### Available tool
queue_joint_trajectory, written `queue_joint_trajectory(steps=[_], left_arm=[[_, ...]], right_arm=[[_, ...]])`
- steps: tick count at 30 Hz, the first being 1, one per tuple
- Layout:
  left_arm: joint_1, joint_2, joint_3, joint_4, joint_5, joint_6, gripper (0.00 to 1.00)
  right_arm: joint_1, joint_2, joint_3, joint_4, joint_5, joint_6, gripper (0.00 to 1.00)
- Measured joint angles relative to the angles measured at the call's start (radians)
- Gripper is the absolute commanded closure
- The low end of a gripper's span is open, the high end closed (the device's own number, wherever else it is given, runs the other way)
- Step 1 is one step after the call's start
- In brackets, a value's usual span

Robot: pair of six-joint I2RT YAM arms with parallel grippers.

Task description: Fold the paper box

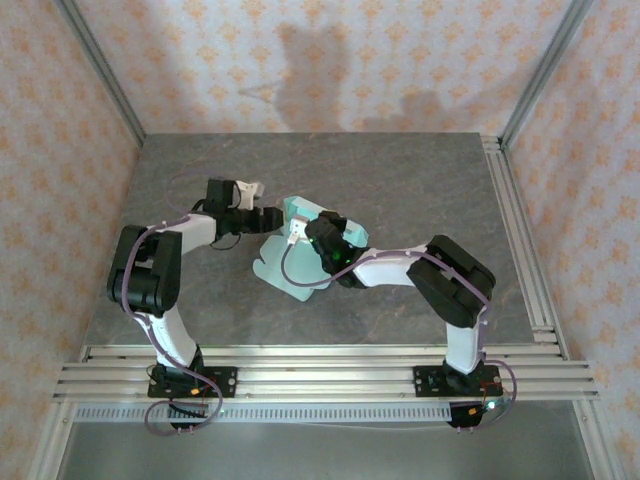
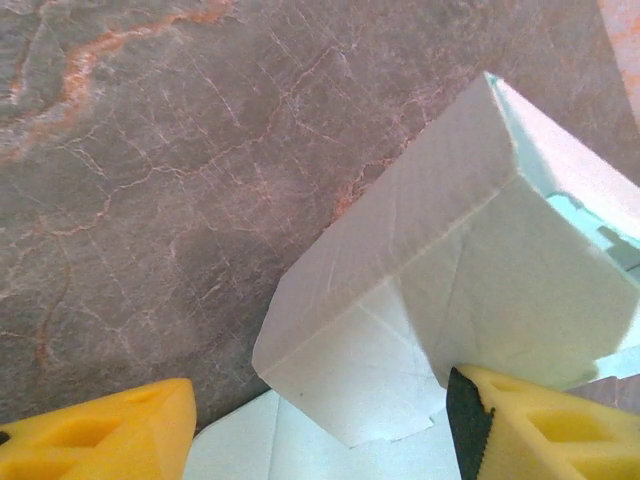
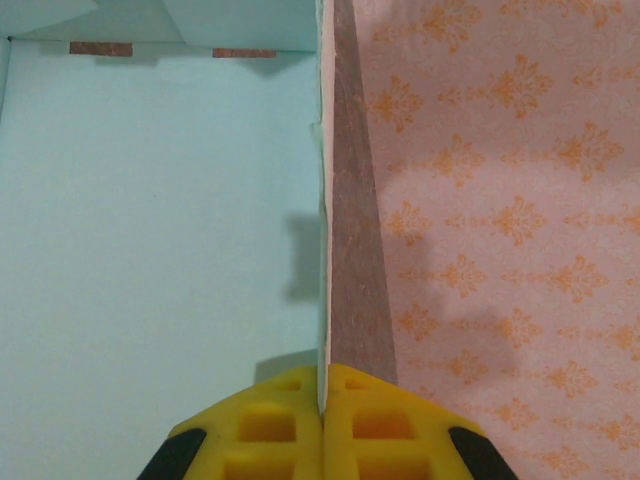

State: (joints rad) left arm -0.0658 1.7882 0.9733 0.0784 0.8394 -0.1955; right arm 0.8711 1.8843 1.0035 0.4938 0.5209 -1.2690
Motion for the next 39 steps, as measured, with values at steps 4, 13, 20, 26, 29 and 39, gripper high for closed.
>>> queue_joint_trajectory(steps=[4,13,20,26,29,39], left_arm=[[0.048,0.001,0.0,0.05,0.025,-0.035,0.32],[0.077,0.009,0.001,0.113,0.043,-0.094,0.33],[0.1,0.093,0.053,0.088,0.035,-0.121,0.34],[0.1,0.174,0.175,-0.011,0.041,-0.108,0.35],[0.1,0.204,0.217,-0.055,0.045,-0.091,0.35],[0.069,0.269,0.319,-0.196,0.078,-0.026,0.35]], right_arm=[[-0.009,0.0,0.0,0.002,-0.005,-0.002,1.0],[-0.014,0.066,-0.005,0.187,0.014,-0.14,1.0],[-0.014,0.085,-0.021,0.286,0.023,-0.218,1.0],[-0.014,0.089,-0.028,0.308,0.026,-0.237,1.0],[-0.014,0.103,-0.03,0.344,0.031,-0.264,1.0],[-0.012,0.154,-0.03,0.442,0.057,-0.32,1.0]])
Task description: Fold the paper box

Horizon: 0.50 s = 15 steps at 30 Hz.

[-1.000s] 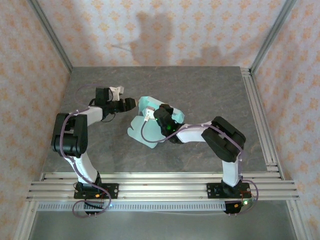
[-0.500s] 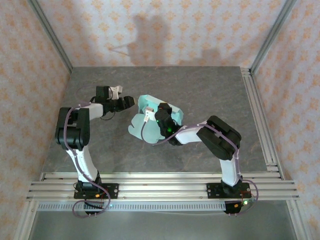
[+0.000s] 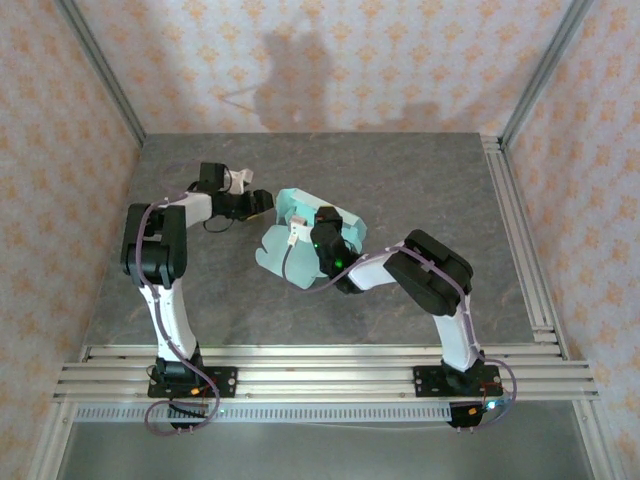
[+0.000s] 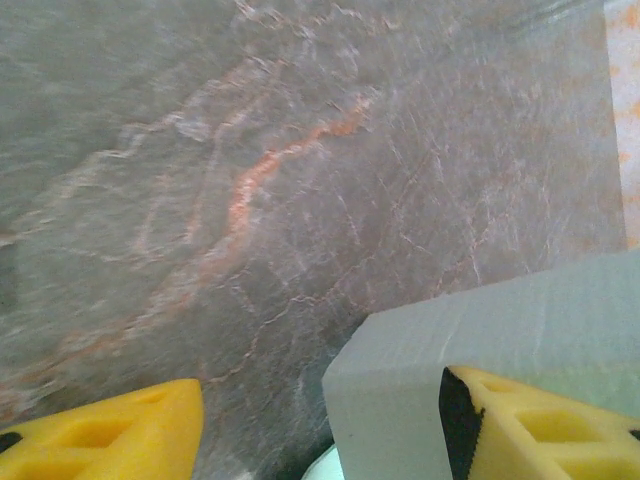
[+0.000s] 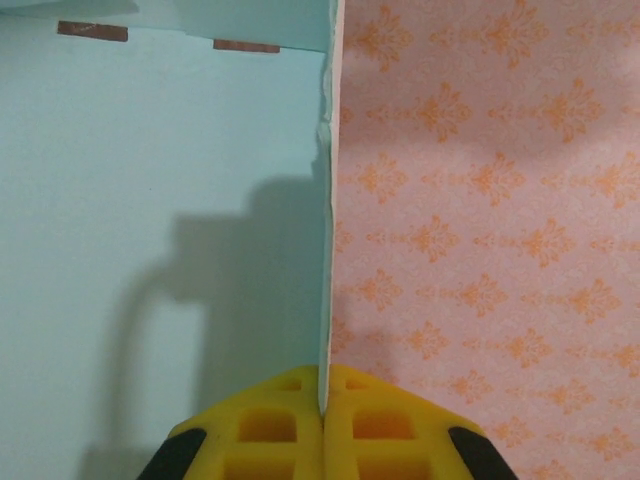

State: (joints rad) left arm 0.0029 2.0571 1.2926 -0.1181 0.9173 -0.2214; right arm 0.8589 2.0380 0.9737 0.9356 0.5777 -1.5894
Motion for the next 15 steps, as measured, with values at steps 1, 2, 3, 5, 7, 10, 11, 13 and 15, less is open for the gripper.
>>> queue_joint_trajectory(steps=[1,2,3,5,7,10,11,13,15], left_arm=[[-0.008,0.007,0.011,-0.013,0.002,0.01,0.35],[-0.017,0.012,0.023,-0.028,0.005,0.018,0.35],[-0.026,0.016,0.033,-0.042,0.009,0.028,0.35],[-0.038,0.02,0.044,-0.063,0.014,0.044,0.35],[-0.047,0.02,0.046,-0.076,0.019,0.056,0.35],[-0.049,0.019,0.036,-0.075,0.022,0.066,0.35],[-0.049,0.019,0.027,-0.071,0.023,0.066,0.35],[-0.048,0.014,0.004,-0.053,0.028,0.07,0.35],[-0.05,0.002,-0.011,-0.048,0.029,0.074,0.35]], right_arm=[[0.0,0.0,0.0,0.001,0.003,-0.002,1.0],[0.001,0.0,0.0,0.002,0.009,-0.005,1.0],[0.002,0.0,0.0,0.002,0.016,-0.006,1.0],[0.002,0.0,0.0,0.002,0.026,-0.007,1.0],[0.002,0.0,0.0,0.002,0.031,-0.009,1.0],[0.002,0.0,0.0,0.002,0.033,-0.009,1.0],[0.002,0.0,0.0,0.002,0.032,-0.009,1.0],[0.002,0.001,0.001,0.002,0.033,-0.009,1.0],[0.002,0.002,0.003,0.002,0.033,-0.008,1.0]])
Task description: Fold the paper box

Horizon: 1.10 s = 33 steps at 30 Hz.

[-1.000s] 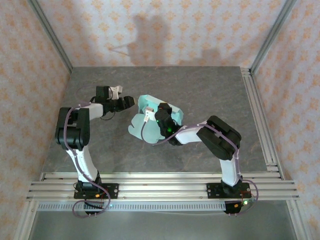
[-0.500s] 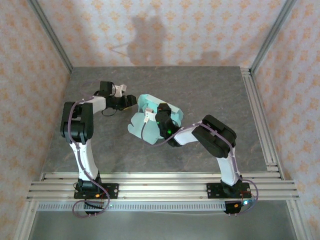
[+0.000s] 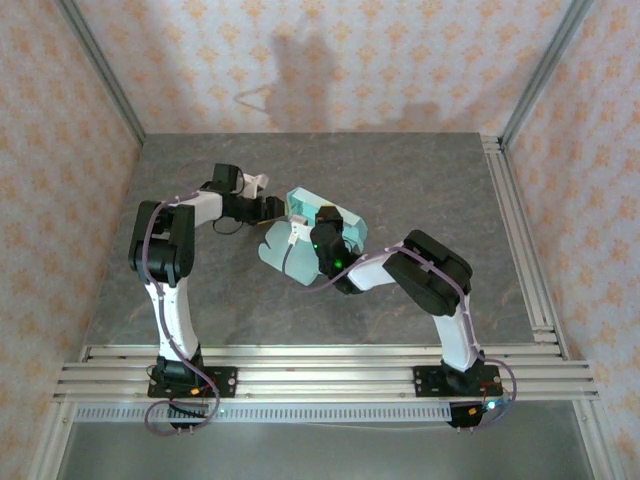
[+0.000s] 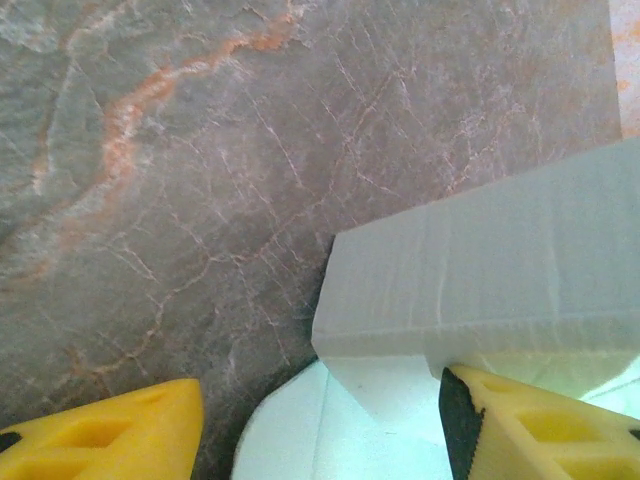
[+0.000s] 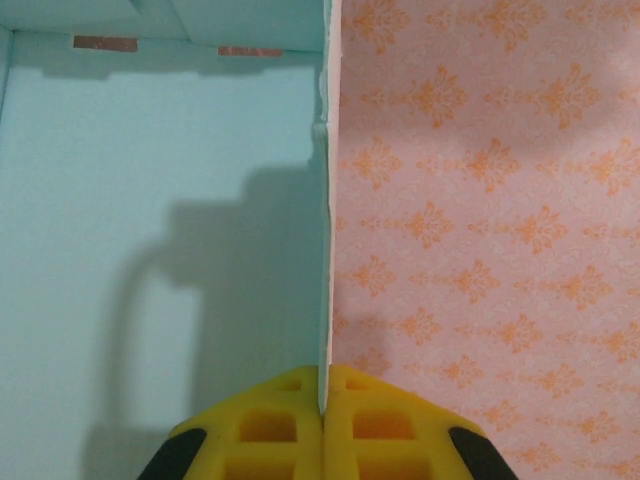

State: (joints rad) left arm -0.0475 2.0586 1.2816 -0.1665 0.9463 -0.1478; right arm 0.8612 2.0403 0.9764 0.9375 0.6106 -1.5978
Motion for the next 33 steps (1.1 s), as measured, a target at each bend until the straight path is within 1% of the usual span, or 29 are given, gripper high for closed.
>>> queue_joint_trajectory(steps=[8,20,25,29,33], left_arm=[[-0.029,-0.014,-0.016,-0.001,0.0,0.016,0.35],[-0.046,-0.014,-0.014,0.002,-0.02,0.006,0.35],[-0.056,-0.014,-0.014,0.043,-0.061,-0.054,0.43],[-0.068,-0.018,-0.015,0.082,-0.088,-0.098,0.45],[-0.084,-0.019,-0.015,0.089,-0.091,-0.122,0.46]], right_arm=[[0.0,0.0,0.006,-0.005,0.0,0.004,1.0],[0.0,0.0,0.019,-0.023,0.0,0.008,1.0],[0.0,-0.002,0.021,-0.049,0.0,0.039,1.0],[0.0,-0.025,0.023,-0.114,-0.006,0.096,1.0],[0.0,-0.054,0.023,-0.185,-0.028,0.151,1.0]])
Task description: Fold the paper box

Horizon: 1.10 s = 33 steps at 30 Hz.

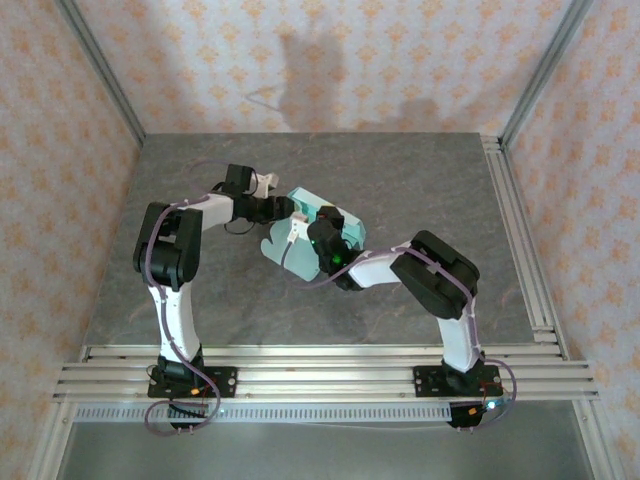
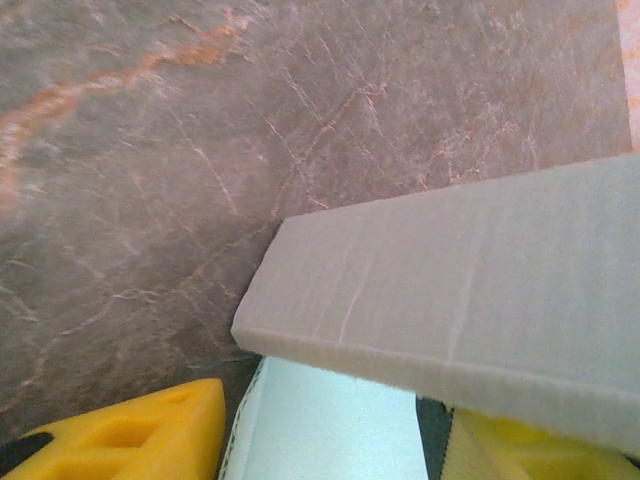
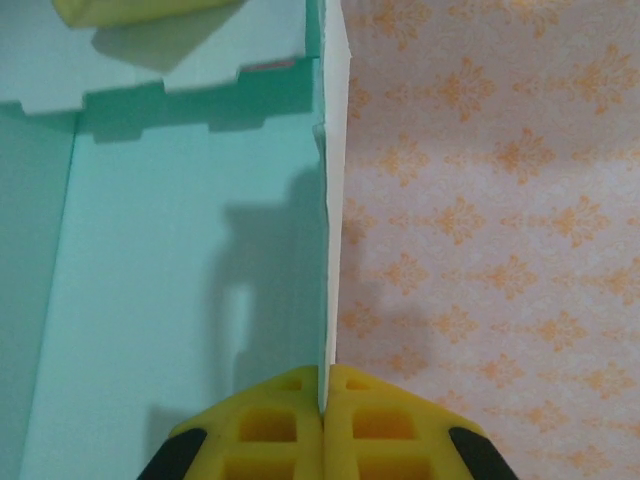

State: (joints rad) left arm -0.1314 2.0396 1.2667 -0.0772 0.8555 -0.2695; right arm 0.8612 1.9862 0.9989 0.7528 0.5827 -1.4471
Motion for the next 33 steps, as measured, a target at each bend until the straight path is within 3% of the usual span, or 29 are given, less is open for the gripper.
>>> queue_joint_trajectory(steps=[19,27,33], left_arm=[[-0.033,-0.004,0.003,-0.002,-0.012,-0.01,0.56],[-0.05,-0.023,0.015,-0.073,-0.104,0.044,0.45],[-0.057,-0.056,0.02,-0.134,-0.189,0.116,0.43]], right_arm=[[0.002,-0.068,0.035,-0.232,-0.056,0.198,1.0],[0.002,-0.09,0.051,-0.311,-0.074,0.268,1.0],[0.002,-0.099,0.05,-0.323,-0.097,0.285,1.0]])
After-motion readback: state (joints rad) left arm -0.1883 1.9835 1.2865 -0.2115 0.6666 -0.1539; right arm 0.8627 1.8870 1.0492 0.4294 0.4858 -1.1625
